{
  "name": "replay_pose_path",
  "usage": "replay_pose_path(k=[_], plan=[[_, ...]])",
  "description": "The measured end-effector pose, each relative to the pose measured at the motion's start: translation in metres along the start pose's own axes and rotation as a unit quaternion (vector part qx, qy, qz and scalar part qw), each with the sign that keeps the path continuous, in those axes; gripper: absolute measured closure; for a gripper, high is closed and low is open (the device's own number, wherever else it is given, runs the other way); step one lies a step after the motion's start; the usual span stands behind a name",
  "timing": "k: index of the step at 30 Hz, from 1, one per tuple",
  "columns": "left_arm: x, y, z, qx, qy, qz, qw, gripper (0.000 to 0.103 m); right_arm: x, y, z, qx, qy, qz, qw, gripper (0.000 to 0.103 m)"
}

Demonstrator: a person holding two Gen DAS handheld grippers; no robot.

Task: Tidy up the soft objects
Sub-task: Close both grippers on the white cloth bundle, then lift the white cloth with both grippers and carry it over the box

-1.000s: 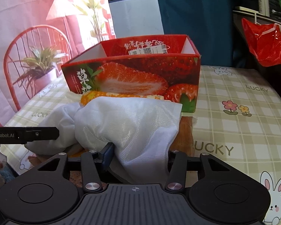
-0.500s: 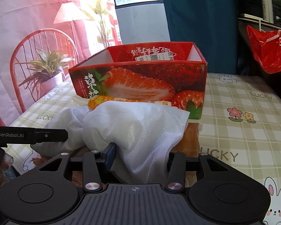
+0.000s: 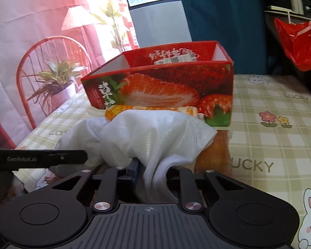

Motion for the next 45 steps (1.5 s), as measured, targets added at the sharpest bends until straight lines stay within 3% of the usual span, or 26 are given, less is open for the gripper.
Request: replay_pose_path(k=[4, 10, 18, 25, 37, 45], plan=[[-0.004, -0.004, -0.006, -0.006, -0.017, 0.002, 0.9998, 0.08, 0.0, 0.005, -0.003, -0.01, -0.004, -0.004, 1.0, 0.092], [-0.015, -0.009, -0.02, -0.017, -0.05, 0.016, 0.9985, 0.085, -0.007, 0.013, -0.013, -0.032, -0.021, -0.01, 0.999, 0.096], [-0.041, -0.017, -0.041, -0.029, -0.089, 0.045, 0.9946, 0.085, -0.03, 0.029, -0.032, -0.049, -0.06, -0.033, 0.996, 0.096], [-0.073, -0.025, -0.041, -0.035, -0.097, 0.085, 0.9911, 0.085, -0.055, 0.037, -0.036, -0.044, -0.078, -0.053, 0.995, 0.096], [-0.108, -0.026, -0.044, -0.031, -0.112, 0.083, 0.9898, 0.085, -0.094, 0.044, -0.044, -0.042, -0.114, -0.084, 0.989, 0.096], [-0.116, -0.028, -0.037, -0.035, -0.111, 0.085, 0.9896, 0.085, -0.105, 0.041, -0.039, -0.038, -0.117, -0.085, 0.989, 0.096]])
Point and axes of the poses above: each gripper's, at about its wrist camera, not at the fingertips, and z roughly the way its jaws point, y to its left, x to its underside, the point moved 10 cm from there along z, roughly the way its jaws point, and after that the axes turned 9 degrees about z, right-handed, at the moved point
